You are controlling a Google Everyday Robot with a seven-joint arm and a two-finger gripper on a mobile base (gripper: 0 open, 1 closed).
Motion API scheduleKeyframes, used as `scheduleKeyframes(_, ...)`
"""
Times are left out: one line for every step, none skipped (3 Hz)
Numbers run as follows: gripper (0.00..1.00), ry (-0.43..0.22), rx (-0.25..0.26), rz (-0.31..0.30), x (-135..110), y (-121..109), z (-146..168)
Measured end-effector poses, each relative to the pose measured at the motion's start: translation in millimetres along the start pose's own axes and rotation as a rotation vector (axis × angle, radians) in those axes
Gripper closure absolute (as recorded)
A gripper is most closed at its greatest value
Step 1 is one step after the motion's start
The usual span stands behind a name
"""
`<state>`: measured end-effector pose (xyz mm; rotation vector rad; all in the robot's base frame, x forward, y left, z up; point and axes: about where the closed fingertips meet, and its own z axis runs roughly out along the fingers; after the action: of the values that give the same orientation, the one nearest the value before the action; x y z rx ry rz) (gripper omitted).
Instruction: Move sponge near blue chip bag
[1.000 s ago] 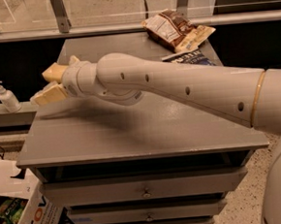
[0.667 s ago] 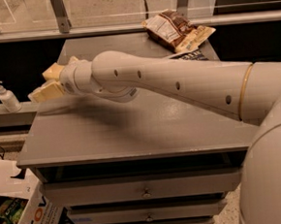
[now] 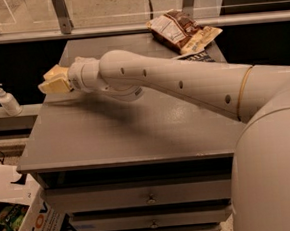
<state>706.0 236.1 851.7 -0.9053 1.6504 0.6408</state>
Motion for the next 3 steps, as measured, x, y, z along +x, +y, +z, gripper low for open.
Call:
scheduleKeyframes(0.41, -0.006, 0.005, -0.003, 2.8, -8.0, -1.2)
scheduleKeyframes(0.64, 0.006, 0.012, -0.013, 12.0, -13.8, -10.8)
scheduleKeyframes(0.87, 0.031, 0.026, -0.022, 25.2, -19.6, -25.1)
